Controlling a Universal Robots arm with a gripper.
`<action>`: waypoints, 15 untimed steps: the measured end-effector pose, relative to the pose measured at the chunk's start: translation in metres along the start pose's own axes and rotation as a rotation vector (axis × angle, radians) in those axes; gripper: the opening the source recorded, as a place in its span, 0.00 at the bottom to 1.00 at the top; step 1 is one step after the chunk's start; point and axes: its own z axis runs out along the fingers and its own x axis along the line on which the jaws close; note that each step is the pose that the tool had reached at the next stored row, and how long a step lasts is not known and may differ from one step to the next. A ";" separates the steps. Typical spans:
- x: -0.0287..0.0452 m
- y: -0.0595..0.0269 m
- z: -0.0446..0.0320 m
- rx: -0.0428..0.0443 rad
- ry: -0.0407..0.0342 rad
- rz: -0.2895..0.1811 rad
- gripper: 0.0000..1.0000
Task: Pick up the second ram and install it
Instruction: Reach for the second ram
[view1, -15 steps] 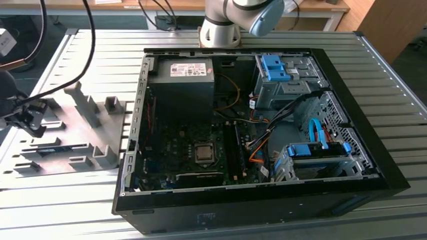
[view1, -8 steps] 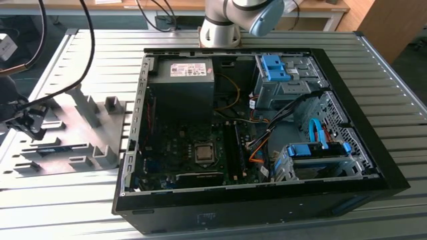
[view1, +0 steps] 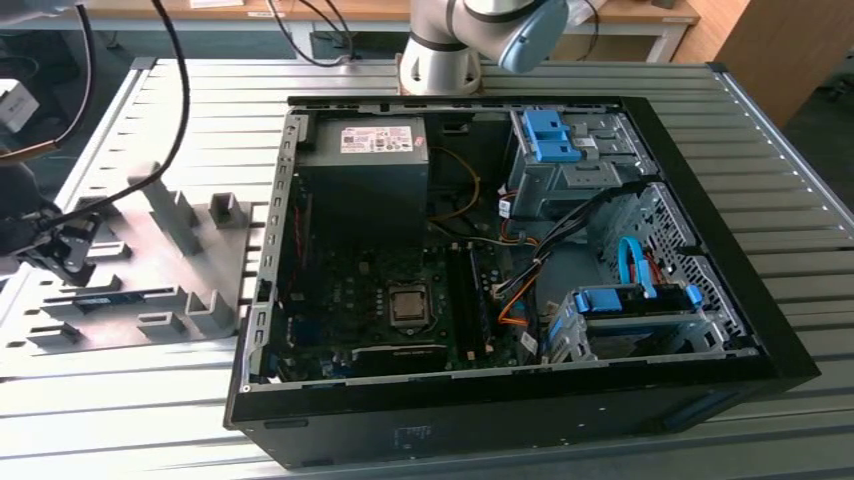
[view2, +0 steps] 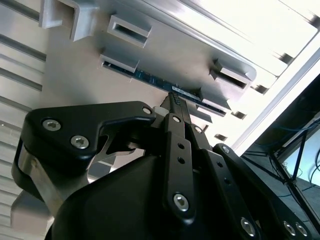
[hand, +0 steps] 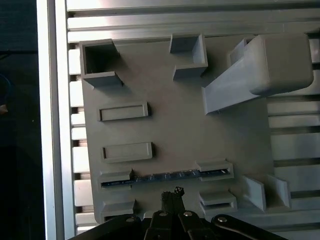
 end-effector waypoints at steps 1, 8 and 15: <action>0.0003 -0.0001 0.0013 0.0000 0.0000 0.000 0.10; 0.0027 -0.0008 0.0099 0.0000 0.0000 0.000 0.10; 0.0048 -0.0014 0.0192 0.0002 -0.0001 0.000 0.10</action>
